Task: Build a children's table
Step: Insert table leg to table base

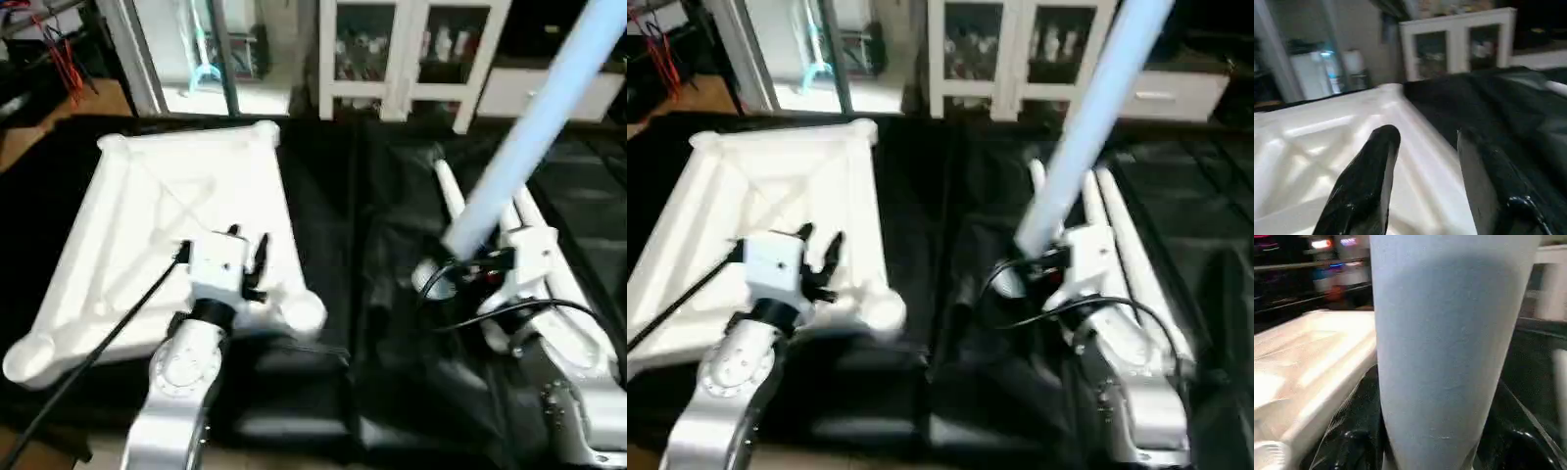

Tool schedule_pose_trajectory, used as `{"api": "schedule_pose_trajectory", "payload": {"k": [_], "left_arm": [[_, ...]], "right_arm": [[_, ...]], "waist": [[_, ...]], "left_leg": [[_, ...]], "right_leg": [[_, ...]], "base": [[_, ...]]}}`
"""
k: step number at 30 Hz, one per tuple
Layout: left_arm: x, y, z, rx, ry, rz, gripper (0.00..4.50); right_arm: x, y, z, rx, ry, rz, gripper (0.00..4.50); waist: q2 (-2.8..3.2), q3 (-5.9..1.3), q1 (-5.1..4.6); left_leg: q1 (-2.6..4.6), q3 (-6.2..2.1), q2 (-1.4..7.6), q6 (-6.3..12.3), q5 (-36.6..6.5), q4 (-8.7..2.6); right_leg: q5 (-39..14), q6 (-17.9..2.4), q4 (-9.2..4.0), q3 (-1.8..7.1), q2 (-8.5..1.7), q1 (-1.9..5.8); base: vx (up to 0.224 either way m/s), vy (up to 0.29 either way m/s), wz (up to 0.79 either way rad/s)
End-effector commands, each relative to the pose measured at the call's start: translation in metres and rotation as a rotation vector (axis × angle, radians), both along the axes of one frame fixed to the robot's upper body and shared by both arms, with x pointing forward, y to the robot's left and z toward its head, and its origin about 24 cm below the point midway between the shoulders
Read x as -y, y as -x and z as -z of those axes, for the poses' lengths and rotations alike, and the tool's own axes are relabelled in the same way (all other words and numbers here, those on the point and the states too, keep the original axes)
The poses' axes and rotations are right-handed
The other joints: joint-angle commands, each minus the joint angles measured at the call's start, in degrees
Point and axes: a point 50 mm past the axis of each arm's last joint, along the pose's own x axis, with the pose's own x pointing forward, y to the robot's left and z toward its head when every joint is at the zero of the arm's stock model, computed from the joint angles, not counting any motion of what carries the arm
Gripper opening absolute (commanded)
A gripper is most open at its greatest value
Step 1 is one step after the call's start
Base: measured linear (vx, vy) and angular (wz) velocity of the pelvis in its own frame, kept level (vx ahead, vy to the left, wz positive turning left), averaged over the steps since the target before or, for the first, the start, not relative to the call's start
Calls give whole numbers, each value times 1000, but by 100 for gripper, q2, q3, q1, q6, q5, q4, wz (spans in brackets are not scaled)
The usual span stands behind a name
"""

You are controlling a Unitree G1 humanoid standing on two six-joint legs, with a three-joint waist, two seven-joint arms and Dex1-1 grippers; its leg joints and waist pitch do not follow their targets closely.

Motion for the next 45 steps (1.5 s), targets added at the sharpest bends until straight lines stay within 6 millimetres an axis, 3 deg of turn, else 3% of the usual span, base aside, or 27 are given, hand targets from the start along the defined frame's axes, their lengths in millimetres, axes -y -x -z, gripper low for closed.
{"api": "schedule_pose_trajectory", "payload": {"k": [1,2,3,4,5,6,7,8,9,10,13,14,16,18,20,26,30,35,36,38,39,40,41,42,43,44,45], "left_arm": [[-9,3,1,-6,-10,-52,218],[-11,10,1,-5,10,-64,218],[-11,16,3,-19,8,-61,218],[-11,19,4,-30,5,-57,218],[-11,23,6,-46,-17,-55,218],[-10,28,8,-65,-22,-25,218],[-9,31,9,-76,-20,-3,218],[-8,33,9,-79,-16,27,218],[-6,34,10,-93,-14,77,218],[-4,34,11,-103,-25,121,218],[2,34,17,-132,-79,273,218],[4,35,19,-144,-101,332,218],[9,36,20,-182,-120,494,218],[10,35,20,-191,-125,547,246],[9,32,18,-199,-130,602,264],[-7,14,19,-261,-245,795,298],[-25,-1,19,-299,-331,782,328],[-33,-20,15,-255,-97,478,328],[-36,-23,17,-259,-39,397,328],[-36,-18,20,-229,60,283,328],[-34,-14,20,-226,88,280,328],[-31,-10,20,-223,97,278,328],[-31,-9,20,-221,98,278,328],[-29,-7,20,-220,93,277,328],[-27,-5,22,-225,65,280,328],[-24,-3,22,-226,47,283,328],[-24,-3,23,-225,44,282,328]], "right_arm": [[-9,0,-10,33,3,-81,186],[-12,0,-11,30,3,-124,186],[-14,0,-11,19,-17,-138,186],[-15,0,-10,11,-33,-145,186],[-15,-2,-9,-8,-54,-141,186],[-16,-3,-10,-3,-48,-150,186],[-17,-4,-10,3,-40,-157,186],[-18,-4,-11,10,-42,-164,186],[-20,-4,-13,19,-69,-179,186],[-21,-3,-15,26,-93,-194,186],[-22,0,-15,35,-133,-229,186],[-21,-1,-13,26,-135,-222,186],[-17,-6,-12,24,-166,-178,186],[-16,-9,-13,33,-178,-160,186],[-15,-12,-13,53,-173,-149,186],[-25,-16,-12,86,-162,-338,186],[-30,-17,-5,46,-175,-433,186],[-23,-27,-5,32,-132,-259,186],[-22,-28,-2,18,-105,-212,186],[-19,-31,6,-54,-39,-61,186],[-21,-30,5,-55,-60,-81,186],[-23,-28,2,-28,-67,-107,186],[-23,-28,2,-20,-68,-114,186],[-24,-28,0,10,-67,-130,186],[-26,-28,-2,44,-51,-139,186],[-26,-30,-2,56,-40,-130,186],[-26,-31,-2,62,-37,-121,186]], "waist": [[-1,-11,-245],[-73,-309,-273],[-112,-306,-306],[-188,-325,-279],[-296,-371,-295],[-429,-398,-261],[-714,-420,-98],[-879,-396,-40],[-838,-365,4],[-771,-364,121],[-475,-233,125],[-482,-148,102],[-512,-56,147],[-494,-67,159],[-458,-84,130],[-419,-83,14],[-344,-82,-70],[-225,-58,-61],[-269,-45,-72],[-396,15,-75],[-345,34,-99],[-243,39,-126],[-87,61,69],[-172,-46,595],[-684,-312,280],[-551,-138,328],[-565,-134,382]], "left_leg": [[296,-494,618,733,-1928,-872],[922,-876,938,1340,-1983,-797],[892,-1081,656,2574,309,-623],[912,-1094,611,2970,1528,-493],[861,-953,661,3006,4059,-383],[736,-913,603,2747,5012,-365],[345,-493,113,1835,4342,-203],[-73,-263,-207,1307,2206,-74],[-85,-245,-98,990,1341,-233],[44,-221,30,492,267,-335],[262,-314,393,210,-1145,-656],[303,-265,460,-75,-2344,-776],[417,-133,409,-531,-3458,-782],[442,-114,371,-763,-3740,-748],[347,-136,366,-869,-3771,-802],[229,-173,325,-843,-4039,-833],[272,-163,311,-800,-4206,-800],[245,-149,364,-866,-4236,-863],[239,-127,353,-854,-4216,-861],[400,-61,267,-744,-4141,-687],[403,-75,267,-749,-4289,-714],[65,-84,393,-873,-4918,-1164],[-425,80,458,-1048,-5601,-1747],[-456,605,262,-746,-4941,-1595],[325,374,307,-778,-3006,-760],[301,-75,52,-365,-554,380],[-141,-234,31,-224,-121,357]], "right_leg": [[-1318,-741,-25,-87,-26,-189],[-559,-270,549,133,-130,-619],[-332,102,666,95,-106,-769],[-117,281,632,196,-156,-927],[580,648,484,462,-346,-1019],[1227,695,345,618,-456,-939],[2618,518,-258,910,-703,-708],[4023,394,-166,1013,-961,-371],[4043,368,-236,876,-1047,-344],[3411,56,-250,758,-883,-345],[1294,-991,-271,554,-571,-476],[58,-1120,-353,513,-501,-540],[-1340,-902,-497,555,-535,-703],[-2112,-653,-580,619,-597,-758],[-2133,-511,-546,592,-596,-710],[-2672,-380,-571,525,-653,-679],[-2764,-451,-610,482,-638,-742],[-2077,-708,-538,354,-664,-656],[-2176,-692,-566,328,-654,-668],[-3261,-434,-828,217,-676,-828],[-3477,-308,-856,97,-640,-800],[-2762,-280,-417,-107,-462,-414],[-1642,-366,704,-190,-277,65],[-673,-245,762,-145,-112,-70],[-2861,32,40,467,-762,-589],[-5032,-332,-912,969,-1384,-940],[-4440,-478,-736,1021,-1353,-435]], "base": [[173,62,-4],[173,62,-4],[168,17,11],[125,-12,0],[125,-12,0],[74,-53,-10],[42,-53,-3],[42,-53,-3],[0,0,0],[0,0,0],[-44,11,6],[-73,24,8],[-92,28,14],[-92,30,12],[-46,23,-2],[-76,30,-14],[-30,4,-5],[-15,4,-3],[0,0,0],[-64,-2,4],[-58,-10,-3],[-97,-18,-2],[-97,-18,-2],[-56,-87,5],[23,-71,1],[106,-148,1],[144,-68,-13]]}}
